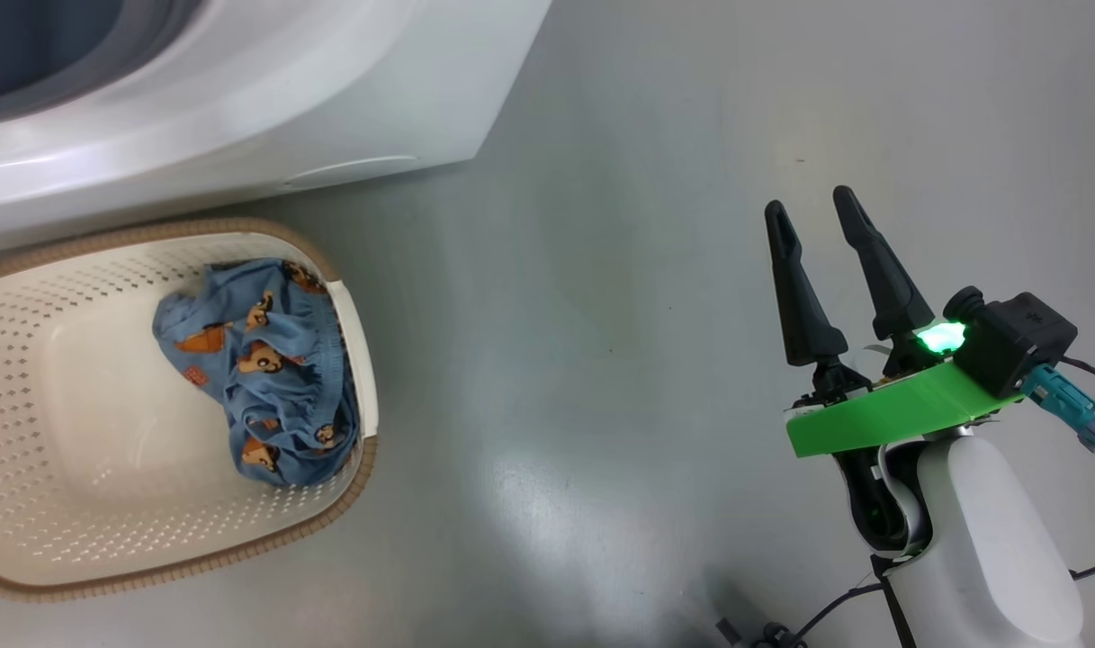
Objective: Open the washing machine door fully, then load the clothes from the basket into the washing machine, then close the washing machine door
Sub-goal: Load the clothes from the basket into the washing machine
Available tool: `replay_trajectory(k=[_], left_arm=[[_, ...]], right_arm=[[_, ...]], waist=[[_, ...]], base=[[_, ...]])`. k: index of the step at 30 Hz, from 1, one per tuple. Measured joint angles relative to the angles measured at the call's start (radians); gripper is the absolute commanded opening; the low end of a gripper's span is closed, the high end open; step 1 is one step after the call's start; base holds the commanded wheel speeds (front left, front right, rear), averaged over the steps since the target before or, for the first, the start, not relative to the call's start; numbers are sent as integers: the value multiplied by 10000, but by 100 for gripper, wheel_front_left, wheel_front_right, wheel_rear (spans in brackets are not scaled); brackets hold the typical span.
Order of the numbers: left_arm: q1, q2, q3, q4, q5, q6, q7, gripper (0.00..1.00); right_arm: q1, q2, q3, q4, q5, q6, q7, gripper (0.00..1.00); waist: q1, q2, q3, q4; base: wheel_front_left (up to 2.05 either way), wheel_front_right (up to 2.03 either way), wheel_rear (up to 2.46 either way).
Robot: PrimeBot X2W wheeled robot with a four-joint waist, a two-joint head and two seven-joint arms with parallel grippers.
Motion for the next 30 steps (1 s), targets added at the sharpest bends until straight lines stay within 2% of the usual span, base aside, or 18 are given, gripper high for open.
replay_trajectory(k=[10,19,30], left_arm=[[110,10,-483,-502,-1304,0,-186,100],[1440,-138,731,-2090,-1281,0,-196,100],[3893,-1147,2290,-3908,-267,0,-196,100]], right_arm=[[-1,-25,-54,-2,-2,0,0,100],[2,-146,-151,-8,-12,0,0,100],[105,-370,-384,6,-12,0,0,100]], waist=[[0,0,-73,176],[0,0,-178,371],[0,0,-709,634]], base=[[0,0,0],[0,0,0],[0,0,0]])
